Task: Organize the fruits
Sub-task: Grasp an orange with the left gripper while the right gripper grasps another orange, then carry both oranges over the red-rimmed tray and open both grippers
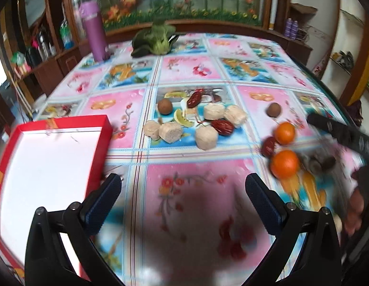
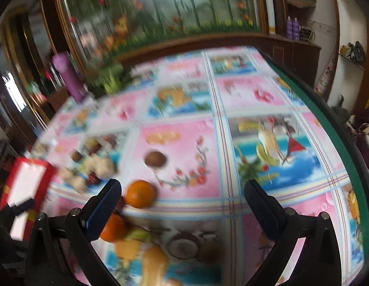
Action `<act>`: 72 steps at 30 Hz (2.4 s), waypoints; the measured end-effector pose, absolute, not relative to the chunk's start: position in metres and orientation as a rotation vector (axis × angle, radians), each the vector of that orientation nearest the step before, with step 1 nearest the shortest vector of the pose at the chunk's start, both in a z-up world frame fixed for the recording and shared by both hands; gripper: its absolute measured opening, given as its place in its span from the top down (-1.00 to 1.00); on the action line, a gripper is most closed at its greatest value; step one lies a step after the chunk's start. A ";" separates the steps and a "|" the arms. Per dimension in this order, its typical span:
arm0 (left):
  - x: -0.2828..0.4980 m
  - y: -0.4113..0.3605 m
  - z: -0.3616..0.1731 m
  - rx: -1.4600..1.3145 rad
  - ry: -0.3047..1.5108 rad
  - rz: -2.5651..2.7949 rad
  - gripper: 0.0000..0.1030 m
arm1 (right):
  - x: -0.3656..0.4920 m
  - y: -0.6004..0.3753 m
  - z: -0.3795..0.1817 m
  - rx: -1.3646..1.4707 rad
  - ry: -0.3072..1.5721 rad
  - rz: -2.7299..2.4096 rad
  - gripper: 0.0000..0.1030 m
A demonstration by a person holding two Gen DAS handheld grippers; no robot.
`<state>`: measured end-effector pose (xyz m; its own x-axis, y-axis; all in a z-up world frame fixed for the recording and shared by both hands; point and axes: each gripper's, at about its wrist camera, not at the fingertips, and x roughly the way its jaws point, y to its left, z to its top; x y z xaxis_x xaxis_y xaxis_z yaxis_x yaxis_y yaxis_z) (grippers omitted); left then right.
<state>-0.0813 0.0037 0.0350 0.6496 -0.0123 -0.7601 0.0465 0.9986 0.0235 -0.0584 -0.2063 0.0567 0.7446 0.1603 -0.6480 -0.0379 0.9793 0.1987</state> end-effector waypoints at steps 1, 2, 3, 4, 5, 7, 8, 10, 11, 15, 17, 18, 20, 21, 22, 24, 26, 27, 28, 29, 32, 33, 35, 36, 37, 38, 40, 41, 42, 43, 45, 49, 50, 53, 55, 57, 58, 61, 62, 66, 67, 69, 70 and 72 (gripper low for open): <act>-0.085 0.001 0.037 0.048 0.855 -0.044 -1.00 | -0.059 -0.207 0.059 0.191 0.716 0.127 -0.99; -0.088 -0.003 0.039 0.057 0.850 -0.060 -1.00 | -0.059 -0.207 0.060 0.216 0.714 0.158 -0.99; -0.087 -0.009 0.041 0.061 0.855 -0.082 -1.00 | -0.057 -0.209 0.060 0.236 0.718 0.171 -0.99; -0.085 -0.012 0.041 0.058 0.864 -0.099 -1.00 | -0.056 -0.211 0.058 0.264 0.730 0.178 -0.99; -0.082 -0.018 0.040 0.051 0.883 -0.124 -1.00 | -0.054 -0.213 0.057 0.279 0.739 0.178 -0.99; -0.074 -0.029 0.036 0.040 0.921 -0.152 -1.00 | -0.051 -0.222 0.054 0.339 0.756 0.181 -0.99; -0.071 -0.035 0.034 0.040 0.931 -0.155 -1.00 | -0.050 -0.228 0.053 0.387 0.754 0.182 -0.99; -0.065 -0.044 0.029 0.034 0.945 -0.163 -1.00 | -0.049 -0.241 0.051 0.466 0.749 0.183 -0.99; -0.063 -0.047 0.028 0.027 0.952 -0.164 -1.00 | -0.049 -0.246 0.049 0.505 0.751 0.182 -0.99; -0.055 -0.058 0.021 -0.020 0.980 -0.178 -0.84 | -0.050 -0.251 0.048 0.554 0.758 0.207 -0.99; -0.053 -0.062 0.018 -0.026 0.996 -0.191 -0.71 | -0.050 -0.246 0.049 0.540 0.759 0.232 -0.99; -0.053 -0.064 0.016 -0.026 1.002 -0.194 -0.65 | -0.050 -0.244 0.050 0.533 0.763 0.246 -0.99; -0.052 -0.065 0.015 -0.036 1.008 -0.203 -0.54 | -0.048 -0.237 0.049 0.512 0.782 0.276 -0.97; -0.052 -0.066 0.014 -0.042 1.013 -0.207 -0.54 | -0.047 -0.233 0.049 0.493 0.790 0.279 -0.95; -0.051 -0.066 0.014 -0.041 1.009 -0.205 -0.51 | -0.047 -0.229 0.049 0.476 0.796 0.282 -0.86; -0.050 -0.068 0.015 -0.052 1.000 -0.222 -0.38 | -0.045 -0.222 0.048 0.446 0.808 0.300 -0.70; -0.049 -0.068 0.016 -0.063 1.001 -0.239 -0.28 | -0.042 -0.215 0.047 0.419 0.818 0.307 -0.59; -0.049 -0.068 0.015 -0.062 1.000 -0.241 -0.28 | -0.040 -0.212 0.045 0.402 0.829 0.300 -0.58; -0.048 -0.069 0.015 -0.058 0.998 -0.242 -0.28 | -0.038 -0.208 0.043 0.389 0.844 0.303 -0.52; -0.048 -0.069 0.016 -0.057 0.995 -0.245 -0.27 | -0.036 -0.205 0.041 0.381 0.857 0.312 -0.38; -0.048 -0.068 0.016 -0.064 0.990 -0.259 -0.19 | -0.033 -0.196 0.035 0.340 0.892 0.318 -0.15; -0.048 -0.067 0.016 -0.067 0.987 -0.263 -0.18 | -0.031 -0.194 0.032 0.327 0.906 0.311 -0.10; -0.048 -0.066 0.016 -0.075 0.982 -0.274 -0.08 | -0.032 -0.192 0.031 0.305 0.896 0.302 -0.01; -0.048 -0.066 0.016 -0.083 0.981 -0.282 -0.03 | -0.032 -0.192 0.030 0.307 0.899 0.309 0.03; -0.048 -0.066 0.016 -0.091 0.981 -0.290 0.03 | -0.032 -0.192 0.030 0.301 0.893 0.304 0.13; -0.048 -0.066 0.016 -0.097 0.981 -0.297 0.11 | -0.032 -0.191 0.030 0.290 0.894 0.296 0.27; -0.048 -0.067 0.016 -0.097 0.984 -0.309 0.17 | -0.032 -0.190 0.029 0.278 0.890 0.297 0.31; -0.048 -0.067 0.017 -0.097 0.984 -0.312 0.25 | -0.033 -0.189 0.029 0.275 0.891 0.303 0.37; -0.049 -0.066 0.017 -0.106 0.987 -0.323 0.30 | -0.034 -0.188 0.029 0.266 0.890 0.307 0.37; -0.050 -0.066 0.017 -0.112 0.991 -0.325 0.29 | -0.034 -0.186 0.029 0.255 0.887 0.305 0.37; -0.051 -0.064 0.017 -0.120 0.990 -0.325 0.30 | -0.036 -0.184 0.029 0.240 0.885 0.310 0.37; -0.053 -0.057 0.018 -0.135 0.991 -0.307 0.30 | -0.038 -0.185 0.029 0.258 0.880 0.324 0.39; -0.054 -0.055 0.019 -0.135 0.990 -0.297 0.30 | -0.038 -0.184 0.029 0.257 0.874 0.321 0.39; -0.059 -0.043 0.025 -0.141 0.976 -0.256 0.30 | -0.045 -0.185 0.038 0.258 0.817 0.330 0.39; -0.066 -0.033 0.033 -0.133 0.955 -0.218 0.30 | -0.050 -0.184 0.044 0.260 0.780 0.348 0.39; -0.076 -0.021 0.045 -0.109 0.920 -0.162 0.30 | -0.058 -0.179 0.051 0.234 0.733 0.354 0.39; -0.080 -0.015 0.051 -0.101 0.903 -0.144 0.30 | -0.062 -0.176 0.053 0.230 0.720 0.361 0.39; -0.098 0.013 0.070 -0.076 0.837 -0.060 0.30 | -0.077 -0.157 0.059 0.252 0.704 0.436 0.39; -0.103 0.022 0.074 -0.071 0.820 -0.031 0.30 | -0.080 -0.150 0.061 0.249 0.706 0.455 0.39; -0.129 0.077 0.086 -0.089 0.780 0.104 0.29 | -0.096 -0.090 0.066 0.203 0.722 0.595 0.39; -0.133 0.089 0.086 -0.099 0.780 0.126 0.30 | -0.100 -0.072 0.068 0.196 0.726 0.636 0.39; -0.142 0.114 0.085 -0.117 0.788 0.179 0.30 | -0.106 -0.042 0.070 0.186 0.743 0.705 0.39; -0.147 0.126 0.084 -0.124 0.792 0.208 0.29 | -0.107 -0.032 0.070 0.178 0.751 0.726 0.39; -0.155 0.151 0.078 -0.131 0.798 0.268 0.29 | -0.112 -0.001 0.070 0.144 0.766 0.778 0.39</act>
<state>-0.1549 0.1512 0.0784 0.6662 0.1879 -0.7217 -0.2862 0.9581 -0.0147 -0.1125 -0.0009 0.0695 0.4620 0.6800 -0.5694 -0.5804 0.7173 0.3856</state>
